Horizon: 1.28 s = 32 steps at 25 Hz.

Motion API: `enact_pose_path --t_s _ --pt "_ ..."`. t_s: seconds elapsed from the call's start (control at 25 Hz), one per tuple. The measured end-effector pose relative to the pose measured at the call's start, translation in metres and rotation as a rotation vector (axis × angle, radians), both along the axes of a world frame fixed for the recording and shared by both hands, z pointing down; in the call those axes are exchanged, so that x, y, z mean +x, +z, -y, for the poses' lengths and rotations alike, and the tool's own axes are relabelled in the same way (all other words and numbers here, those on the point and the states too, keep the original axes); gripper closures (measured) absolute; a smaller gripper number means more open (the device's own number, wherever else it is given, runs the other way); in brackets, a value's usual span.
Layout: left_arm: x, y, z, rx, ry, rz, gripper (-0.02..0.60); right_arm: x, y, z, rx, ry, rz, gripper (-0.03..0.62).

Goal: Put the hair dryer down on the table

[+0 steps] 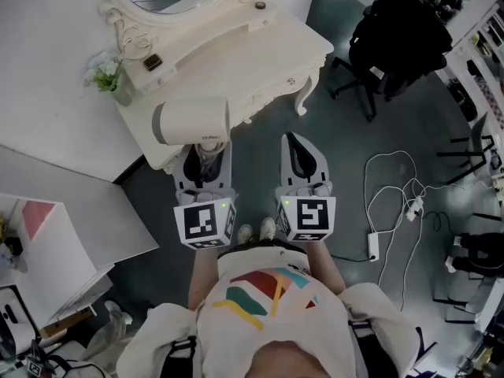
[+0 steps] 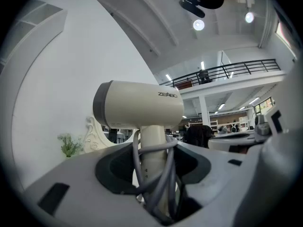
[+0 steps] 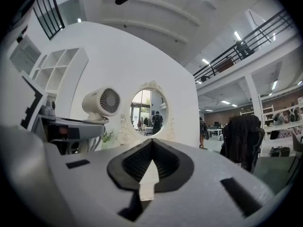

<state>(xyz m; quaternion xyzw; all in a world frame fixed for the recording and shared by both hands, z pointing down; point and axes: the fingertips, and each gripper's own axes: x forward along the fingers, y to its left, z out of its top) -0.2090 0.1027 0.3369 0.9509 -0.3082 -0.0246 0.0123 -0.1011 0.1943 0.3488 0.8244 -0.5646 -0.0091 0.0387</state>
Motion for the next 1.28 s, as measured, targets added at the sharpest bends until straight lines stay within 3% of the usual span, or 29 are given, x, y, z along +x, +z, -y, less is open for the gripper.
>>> enact_pose_path --t_s 1.28 --pt "0.030 -0.001 -0.026 0.011 -0.035 -0.073 0.373 0.038 0.008 -0.035 0.030 -0.066 0.000 0.594"
